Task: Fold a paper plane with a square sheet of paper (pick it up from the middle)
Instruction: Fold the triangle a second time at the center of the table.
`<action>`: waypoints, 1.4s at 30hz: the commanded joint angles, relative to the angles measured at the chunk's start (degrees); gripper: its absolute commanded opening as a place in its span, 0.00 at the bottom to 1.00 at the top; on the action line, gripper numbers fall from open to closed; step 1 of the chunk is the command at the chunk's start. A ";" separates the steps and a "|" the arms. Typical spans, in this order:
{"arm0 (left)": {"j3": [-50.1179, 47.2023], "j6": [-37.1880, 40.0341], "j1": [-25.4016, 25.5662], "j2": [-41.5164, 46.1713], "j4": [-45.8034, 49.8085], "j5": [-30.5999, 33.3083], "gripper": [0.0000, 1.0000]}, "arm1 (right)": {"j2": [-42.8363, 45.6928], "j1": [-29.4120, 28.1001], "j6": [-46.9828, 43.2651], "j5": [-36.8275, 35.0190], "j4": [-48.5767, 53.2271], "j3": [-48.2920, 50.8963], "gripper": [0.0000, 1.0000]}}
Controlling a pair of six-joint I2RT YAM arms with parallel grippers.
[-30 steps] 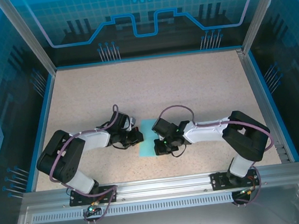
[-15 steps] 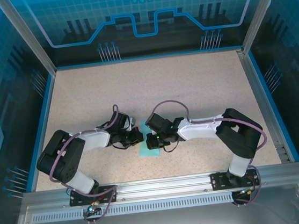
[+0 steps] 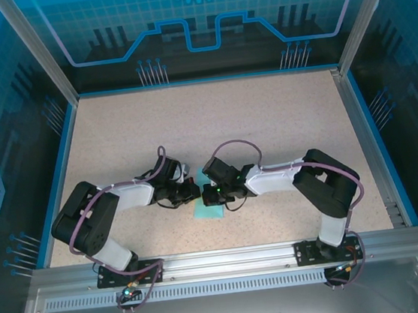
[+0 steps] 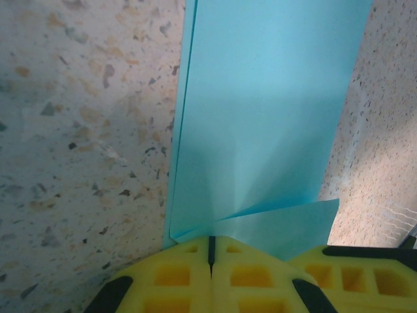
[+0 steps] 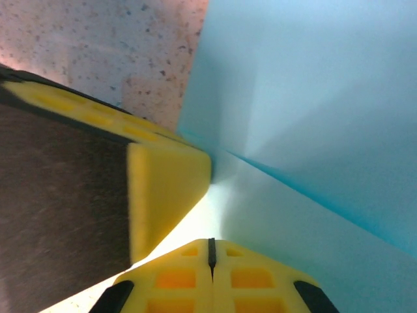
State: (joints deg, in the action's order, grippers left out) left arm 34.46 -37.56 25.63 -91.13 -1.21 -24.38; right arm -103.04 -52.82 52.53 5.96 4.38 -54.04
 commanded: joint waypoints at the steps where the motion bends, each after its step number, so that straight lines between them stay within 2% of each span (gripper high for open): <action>1: -1.15 -0.76 -0.05 -2.38 2.58 4.17 0.02 | -1.46 0.72 0.65 -0.56 -0.60 0.56 0.05; 10: -0.84 -0.77 -0.06 -2.69 4.38 5.17 0.02 | 0.03 0.61 -0.16 0.02 2.75 3.30 0.05; 21: -0.44 -0.47 -0.40 -3.13 7.46 7.42 0.01 | 6.72 0.43 -4.43 3.33 4.12 12.38 0.05; 30: -0.36 -0.77 -0.49 -3.26 7.71 7.43 0.01 | 10.16 -0.55 -7.46 3.81 9.77 14.13 0.05; 35: -0.31 -0.76 -0.49 -3.20 7.52 7.12 0.01 | 11.77 0.43 -8.84 2.47 9.02 9.77 0.05; 42: -0.55 -0.85 -0.49 -2.91 7.55 6.72 0.01 | 5.00 0.52 -9.29 4.15 5.24 0.87 0.04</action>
State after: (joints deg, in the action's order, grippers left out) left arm 35.20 -37.56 25.63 -91.46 0.23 -24.29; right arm -95.74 -52.82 44.45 9.10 10.57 -50.28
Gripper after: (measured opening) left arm 0.047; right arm 0.044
